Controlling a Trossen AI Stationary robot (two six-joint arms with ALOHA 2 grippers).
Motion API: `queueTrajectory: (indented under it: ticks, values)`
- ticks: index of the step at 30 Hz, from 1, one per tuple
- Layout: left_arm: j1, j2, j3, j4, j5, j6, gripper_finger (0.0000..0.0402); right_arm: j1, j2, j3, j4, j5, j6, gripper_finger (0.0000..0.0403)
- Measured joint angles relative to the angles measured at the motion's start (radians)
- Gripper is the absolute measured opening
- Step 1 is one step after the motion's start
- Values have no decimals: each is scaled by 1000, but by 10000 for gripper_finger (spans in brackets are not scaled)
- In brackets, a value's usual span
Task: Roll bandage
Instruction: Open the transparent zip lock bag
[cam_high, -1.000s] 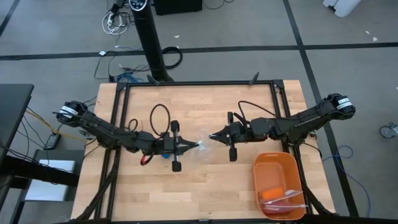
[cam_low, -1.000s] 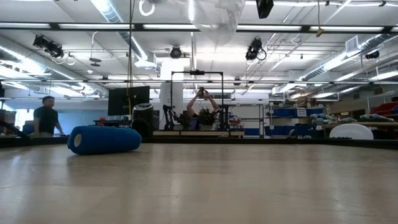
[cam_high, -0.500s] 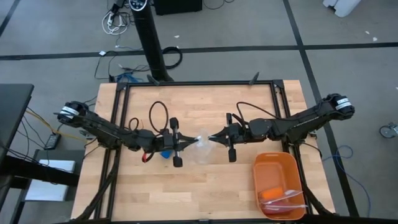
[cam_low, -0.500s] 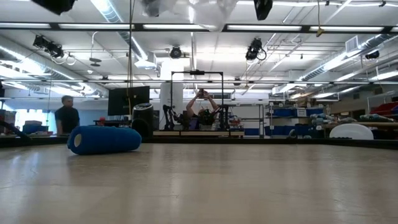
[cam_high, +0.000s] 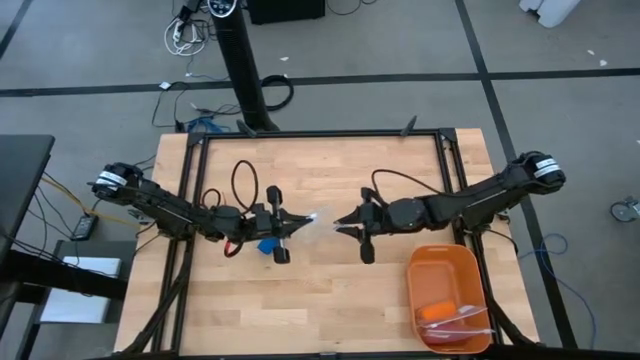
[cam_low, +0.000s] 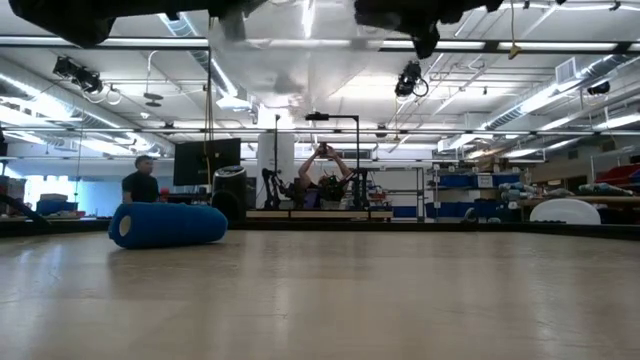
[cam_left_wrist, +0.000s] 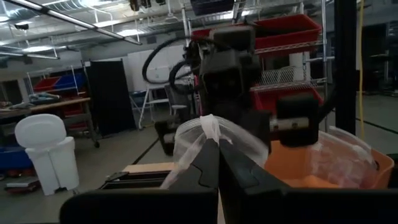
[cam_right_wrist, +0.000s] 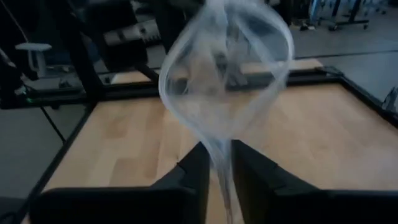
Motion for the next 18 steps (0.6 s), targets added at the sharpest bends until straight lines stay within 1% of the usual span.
queueTrajectory:
  ticks: [3,6,11,15,18]
  values:
    - [0,0,0,-10,0,0,0,17,-48,0,-54,20,4,102]
    - [-1,0,0,-47,1,-2,0,35,-95,0,-92,56,8,116]
    - [-2,0,0,-103,2,-10,0,75,-165,0,-136,105,6,118]
    - [-2,0,0,-119,2,-19,0,107,-209,0,-135,150,-20,119]
    - [-2,0,0,-125,3,-20,0,126,-230,0,-138,160,-45,125]
